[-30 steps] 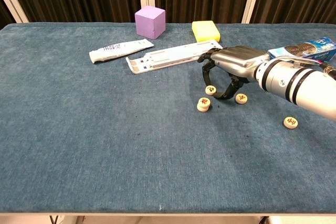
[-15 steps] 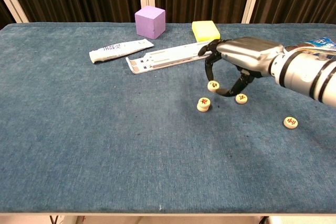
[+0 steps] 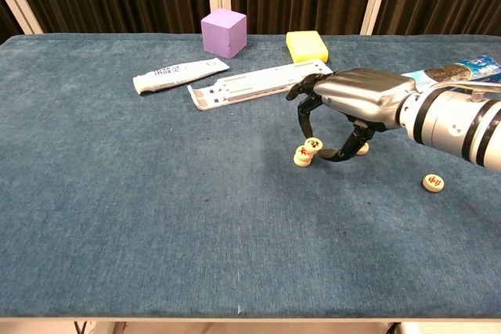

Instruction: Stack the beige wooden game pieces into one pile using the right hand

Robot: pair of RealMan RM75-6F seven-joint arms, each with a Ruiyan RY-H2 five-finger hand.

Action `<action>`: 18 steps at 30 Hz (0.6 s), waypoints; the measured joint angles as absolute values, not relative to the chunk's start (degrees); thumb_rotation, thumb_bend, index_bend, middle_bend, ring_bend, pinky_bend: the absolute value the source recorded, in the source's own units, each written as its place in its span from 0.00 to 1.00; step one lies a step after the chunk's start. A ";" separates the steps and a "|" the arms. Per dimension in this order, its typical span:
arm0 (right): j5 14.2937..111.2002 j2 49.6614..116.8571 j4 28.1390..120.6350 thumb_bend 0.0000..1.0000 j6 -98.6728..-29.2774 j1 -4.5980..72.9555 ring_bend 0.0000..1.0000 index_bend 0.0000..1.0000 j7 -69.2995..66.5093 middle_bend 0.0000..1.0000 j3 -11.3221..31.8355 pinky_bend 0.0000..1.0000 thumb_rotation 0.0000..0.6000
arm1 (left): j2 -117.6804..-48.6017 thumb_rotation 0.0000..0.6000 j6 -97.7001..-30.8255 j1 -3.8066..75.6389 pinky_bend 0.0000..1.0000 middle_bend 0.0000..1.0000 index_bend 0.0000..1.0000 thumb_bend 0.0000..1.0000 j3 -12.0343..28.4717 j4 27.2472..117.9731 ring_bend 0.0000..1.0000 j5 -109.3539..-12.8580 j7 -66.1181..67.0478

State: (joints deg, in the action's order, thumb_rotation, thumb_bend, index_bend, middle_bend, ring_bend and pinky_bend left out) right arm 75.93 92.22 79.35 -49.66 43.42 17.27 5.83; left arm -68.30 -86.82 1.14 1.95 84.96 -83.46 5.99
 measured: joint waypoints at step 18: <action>75.02 93.10 78.92 0.48 -49.75 43.95 0.08 0.49 18.26 0.17 5.82 0.14 1.00 | -68.49 1.00 -86.56 1.15 0.00 0.14 0.18 0.00 2.06 84.44 0.08 -83.10 5.69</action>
